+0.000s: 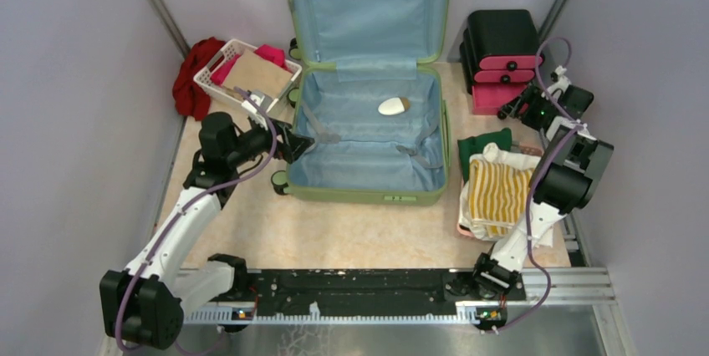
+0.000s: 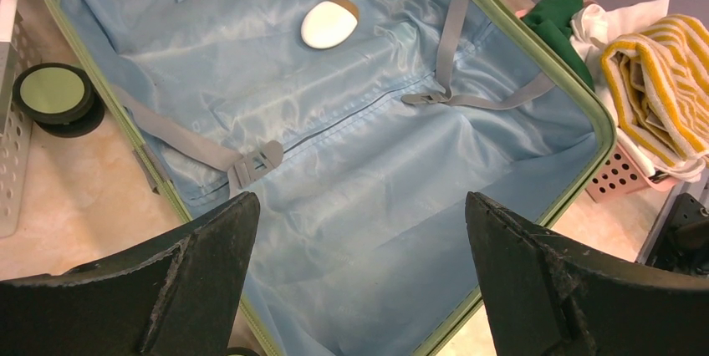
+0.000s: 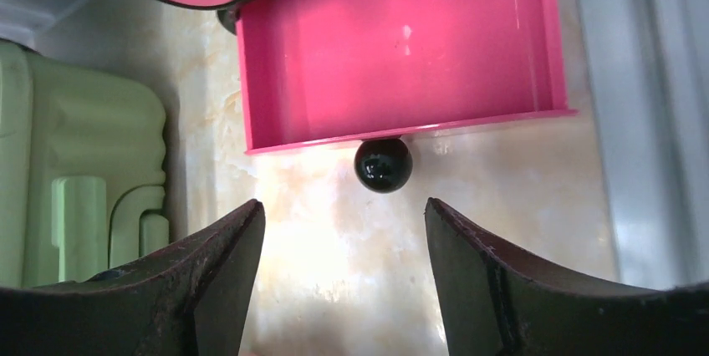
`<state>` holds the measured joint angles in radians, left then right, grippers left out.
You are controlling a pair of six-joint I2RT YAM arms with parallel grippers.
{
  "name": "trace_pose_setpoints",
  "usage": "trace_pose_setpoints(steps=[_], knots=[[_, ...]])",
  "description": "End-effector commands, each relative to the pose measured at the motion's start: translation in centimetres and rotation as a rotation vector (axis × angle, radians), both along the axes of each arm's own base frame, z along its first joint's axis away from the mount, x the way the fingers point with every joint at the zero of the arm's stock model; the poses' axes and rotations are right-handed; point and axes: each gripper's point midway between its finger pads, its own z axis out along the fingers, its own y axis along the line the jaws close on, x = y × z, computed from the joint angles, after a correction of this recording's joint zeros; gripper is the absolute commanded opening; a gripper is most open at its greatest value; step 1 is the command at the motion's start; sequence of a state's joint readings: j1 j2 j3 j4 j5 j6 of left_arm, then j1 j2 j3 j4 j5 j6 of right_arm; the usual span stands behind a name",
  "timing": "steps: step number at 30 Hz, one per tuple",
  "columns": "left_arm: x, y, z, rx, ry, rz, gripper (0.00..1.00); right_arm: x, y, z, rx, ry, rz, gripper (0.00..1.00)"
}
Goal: Open, take out, and arrange the luggage
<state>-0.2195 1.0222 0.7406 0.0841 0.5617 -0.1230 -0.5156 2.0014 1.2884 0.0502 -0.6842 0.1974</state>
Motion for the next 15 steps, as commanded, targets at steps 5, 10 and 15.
trace_pose_setpoints(steps=[5,10,15], knots=[[-0.6,-0.3,2.4,-0.038,-0.069,-0.031,0.99,-2.0,0.1,9.7,-0.358,-0.172,0.229,0.69],[-0.9,-0.4,2.8,-0.049,-0.074,-0.041,0.99,-3.3,3.8,14.3,-0.344,-0.28,0.394,0.68],[-1.0,-0.5,3.0,-0.053,-0.08,-0.042,0.99,-4.0,9.0,18.1,-0.34,-0.361,0.522,0.68]])
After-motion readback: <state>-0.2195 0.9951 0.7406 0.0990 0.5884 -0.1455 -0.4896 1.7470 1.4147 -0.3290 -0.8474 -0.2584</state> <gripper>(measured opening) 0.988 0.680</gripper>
